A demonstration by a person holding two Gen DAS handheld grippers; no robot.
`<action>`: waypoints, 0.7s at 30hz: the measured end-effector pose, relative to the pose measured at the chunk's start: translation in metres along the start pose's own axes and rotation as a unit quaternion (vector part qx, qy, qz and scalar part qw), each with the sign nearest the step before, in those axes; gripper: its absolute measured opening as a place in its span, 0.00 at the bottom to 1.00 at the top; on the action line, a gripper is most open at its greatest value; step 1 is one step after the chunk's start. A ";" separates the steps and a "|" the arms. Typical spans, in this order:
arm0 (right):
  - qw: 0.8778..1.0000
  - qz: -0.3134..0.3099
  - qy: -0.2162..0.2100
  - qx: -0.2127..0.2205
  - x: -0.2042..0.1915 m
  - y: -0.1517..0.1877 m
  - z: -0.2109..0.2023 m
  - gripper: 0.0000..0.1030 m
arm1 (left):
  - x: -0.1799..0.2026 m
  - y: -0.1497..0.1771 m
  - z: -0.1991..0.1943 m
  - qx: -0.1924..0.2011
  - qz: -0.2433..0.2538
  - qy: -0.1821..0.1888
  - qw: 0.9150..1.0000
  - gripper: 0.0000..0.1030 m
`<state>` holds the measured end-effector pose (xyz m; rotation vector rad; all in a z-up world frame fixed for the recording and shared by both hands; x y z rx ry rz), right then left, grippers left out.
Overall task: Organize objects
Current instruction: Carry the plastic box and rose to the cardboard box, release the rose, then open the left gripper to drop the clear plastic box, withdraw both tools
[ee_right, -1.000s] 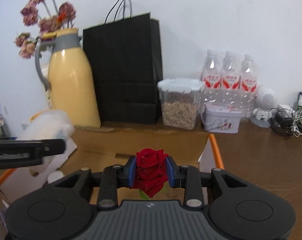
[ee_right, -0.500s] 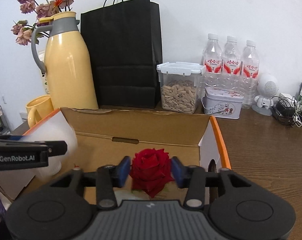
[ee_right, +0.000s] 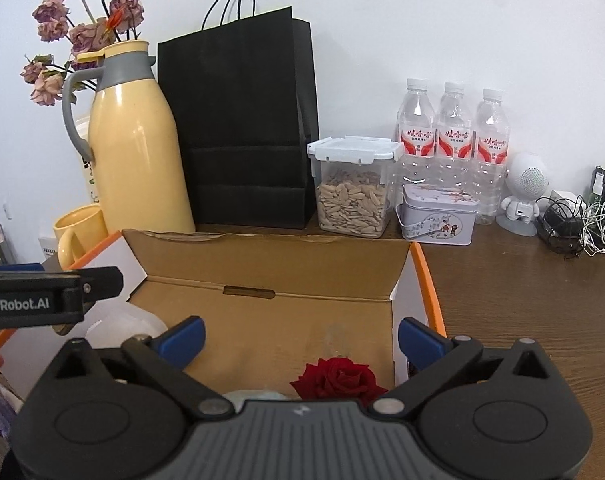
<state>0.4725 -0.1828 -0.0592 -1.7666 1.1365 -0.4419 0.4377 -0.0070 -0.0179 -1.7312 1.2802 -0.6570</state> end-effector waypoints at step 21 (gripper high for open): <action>0.997 -0.055 0.005 0.062 -0.036 -0.019 -0.091 1.00 | -0.044 -0.017 -0.102 0.096 -0.003 0.020 0.995 1.00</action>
Point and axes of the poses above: each gripper's, at about its wrist camera, not at the fingertips, and z roughly the way its jaws point, x to its right, y to its underside, the point moved 10 cm from there along z, roughly the way its jaws point, and after that the axes turned 13 degrees about -y, right-handed, at the moved point
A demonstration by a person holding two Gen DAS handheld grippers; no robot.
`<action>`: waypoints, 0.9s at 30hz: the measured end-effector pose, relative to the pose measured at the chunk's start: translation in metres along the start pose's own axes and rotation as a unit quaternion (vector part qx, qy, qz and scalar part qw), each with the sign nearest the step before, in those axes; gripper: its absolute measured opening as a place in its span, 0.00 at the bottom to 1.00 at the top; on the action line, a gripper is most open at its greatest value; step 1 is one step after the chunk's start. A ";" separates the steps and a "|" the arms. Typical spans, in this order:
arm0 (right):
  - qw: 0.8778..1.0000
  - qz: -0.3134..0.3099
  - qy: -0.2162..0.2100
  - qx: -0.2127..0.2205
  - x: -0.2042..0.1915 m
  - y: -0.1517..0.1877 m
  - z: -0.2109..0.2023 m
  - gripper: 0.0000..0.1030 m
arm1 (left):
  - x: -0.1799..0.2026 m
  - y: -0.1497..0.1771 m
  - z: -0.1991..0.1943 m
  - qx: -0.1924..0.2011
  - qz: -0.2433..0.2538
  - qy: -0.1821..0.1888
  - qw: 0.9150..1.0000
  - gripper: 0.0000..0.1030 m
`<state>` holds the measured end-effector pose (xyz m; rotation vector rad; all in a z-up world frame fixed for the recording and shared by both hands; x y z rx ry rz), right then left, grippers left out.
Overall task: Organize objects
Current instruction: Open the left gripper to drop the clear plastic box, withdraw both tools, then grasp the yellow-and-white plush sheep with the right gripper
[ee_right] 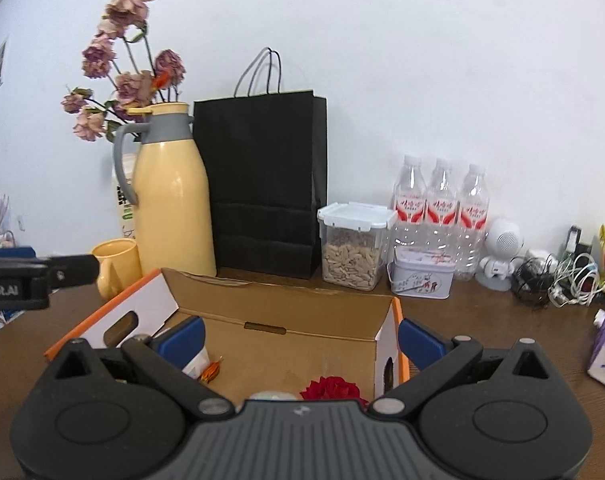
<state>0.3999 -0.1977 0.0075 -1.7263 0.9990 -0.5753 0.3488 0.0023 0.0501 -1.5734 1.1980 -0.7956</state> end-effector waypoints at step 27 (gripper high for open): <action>0.998 -0.023 -0.022 -0.061 -0.078 0.113 -0.120 1.00 | -0.092 0.107 -0.116 -0.080 0.008 -0.029 0.996 1.00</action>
Point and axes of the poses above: each gripper's, at about its wrist camera, not at the fingertips, and z roughly the way its jaws point, x to its right, y to its underside, the point moved 10 cm from there along z, roughly the way its jaws point, and after that the axes turned 13 degrees about -y, right-handed, at the moved point
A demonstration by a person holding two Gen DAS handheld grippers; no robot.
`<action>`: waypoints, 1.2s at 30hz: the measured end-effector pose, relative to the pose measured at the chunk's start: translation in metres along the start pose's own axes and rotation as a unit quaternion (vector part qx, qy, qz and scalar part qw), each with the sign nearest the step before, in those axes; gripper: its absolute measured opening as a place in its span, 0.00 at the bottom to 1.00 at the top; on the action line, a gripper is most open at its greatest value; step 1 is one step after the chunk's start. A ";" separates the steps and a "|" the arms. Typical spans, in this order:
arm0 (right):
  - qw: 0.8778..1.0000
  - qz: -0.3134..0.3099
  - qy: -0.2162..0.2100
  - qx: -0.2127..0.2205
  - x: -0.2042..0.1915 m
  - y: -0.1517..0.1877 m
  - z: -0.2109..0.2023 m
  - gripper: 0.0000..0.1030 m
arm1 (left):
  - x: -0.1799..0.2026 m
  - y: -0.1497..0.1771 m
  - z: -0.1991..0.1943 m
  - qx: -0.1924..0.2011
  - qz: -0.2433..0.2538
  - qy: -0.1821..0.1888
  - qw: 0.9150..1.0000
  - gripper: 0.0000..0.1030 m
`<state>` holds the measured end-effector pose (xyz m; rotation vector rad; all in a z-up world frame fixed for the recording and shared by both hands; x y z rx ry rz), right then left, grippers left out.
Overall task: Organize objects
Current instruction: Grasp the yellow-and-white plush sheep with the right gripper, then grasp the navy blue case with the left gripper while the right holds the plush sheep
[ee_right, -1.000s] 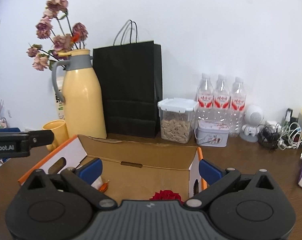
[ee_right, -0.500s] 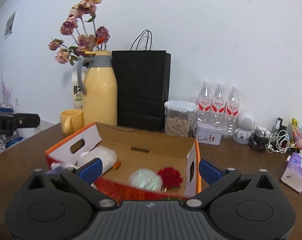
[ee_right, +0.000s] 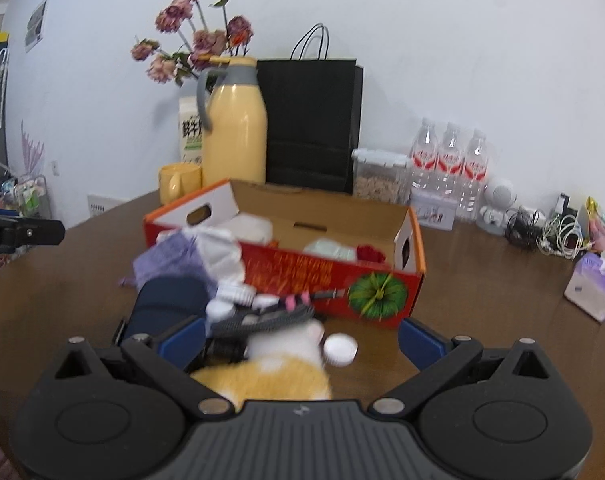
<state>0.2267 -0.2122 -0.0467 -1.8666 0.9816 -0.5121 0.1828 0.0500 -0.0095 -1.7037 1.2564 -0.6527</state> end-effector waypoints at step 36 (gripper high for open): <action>0.992 -0.014 -0.098 -0.079 -0.018 0.042 0.063 1.00 | -0.018 0.053 -0.001 -0.056 -0.002 -0.022 0.998 1.00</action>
Point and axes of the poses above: each gripper's, at about its wrist camera, not at the fingertips, and z roughly the way its jaws point, x to its right, y to its underside, the point moved 10 cm from there along z, roughly the way its jaws point, and after that the axes turned 13 degrees about -y, right-handed, at the moved point
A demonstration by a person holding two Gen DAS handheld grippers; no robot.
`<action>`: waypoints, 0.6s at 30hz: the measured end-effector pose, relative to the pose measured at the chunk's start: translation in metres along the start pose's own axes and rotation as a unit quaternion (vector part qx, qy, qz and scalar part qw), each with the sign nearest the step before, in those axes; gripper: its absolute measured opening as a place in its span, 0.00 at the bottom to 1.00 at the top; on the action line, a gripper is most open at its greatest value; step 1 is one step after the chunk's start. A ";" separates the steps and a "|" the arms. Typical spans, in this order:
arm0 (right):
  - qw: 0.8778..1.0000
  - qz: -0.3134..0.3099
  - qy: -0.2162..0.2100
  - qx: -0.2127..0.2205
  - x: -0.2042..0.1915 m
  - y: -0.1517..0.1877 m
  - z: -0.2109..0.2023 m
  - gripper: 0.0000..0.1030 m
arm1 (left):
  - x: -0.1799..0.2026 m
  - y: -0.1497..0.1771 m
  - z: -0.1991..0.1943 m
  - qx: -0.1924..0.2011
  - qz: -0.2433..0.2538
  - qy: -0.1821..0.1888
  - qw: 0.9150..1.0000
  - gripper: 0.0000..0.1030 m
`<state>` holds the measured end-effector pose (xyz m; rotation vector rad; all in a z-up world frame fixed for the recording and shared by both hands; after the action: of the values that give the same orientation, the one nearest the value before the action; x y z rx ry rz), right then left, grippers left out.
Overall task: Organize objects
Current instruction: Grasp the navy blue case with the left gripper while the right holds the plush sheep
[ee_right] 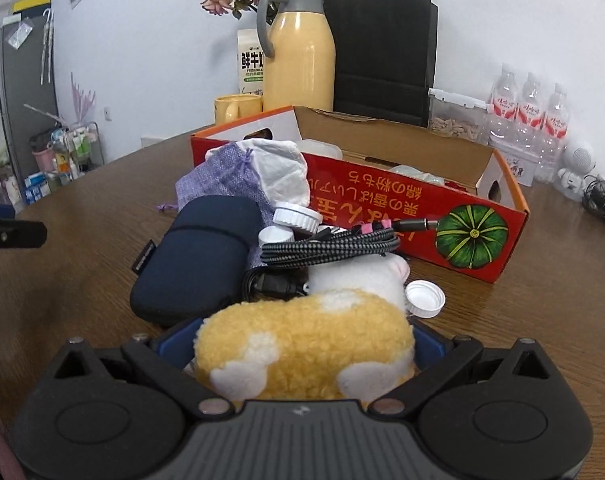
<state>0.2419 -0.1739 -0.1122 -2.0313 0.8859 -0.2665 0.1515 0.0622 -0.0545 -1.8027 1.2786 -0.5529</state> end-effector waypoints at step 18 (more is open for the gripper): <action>0.999 0.026 -0.022 0.013 0.004 0.004 0.001 0.94 | 0.002 0.004 -0.001 -0.005 -0.003 0.002 1.000 1.00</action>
<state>0.2430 -0.1770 -0.1169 -1.9798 0.9024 -0.2030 0.1490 0.0592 -0.0575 -1.8164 1.2813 -0.5553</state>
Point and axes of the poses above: each gripper's, at about its wrist camera, not at the fingertips, and z roughly the way its jaws point, x to its right, y to its underside, the point moved 10 cm from there along z, roughly the way its jaws point, and after that the axes turned 13 degrees about -y, right-handed, at the moved point
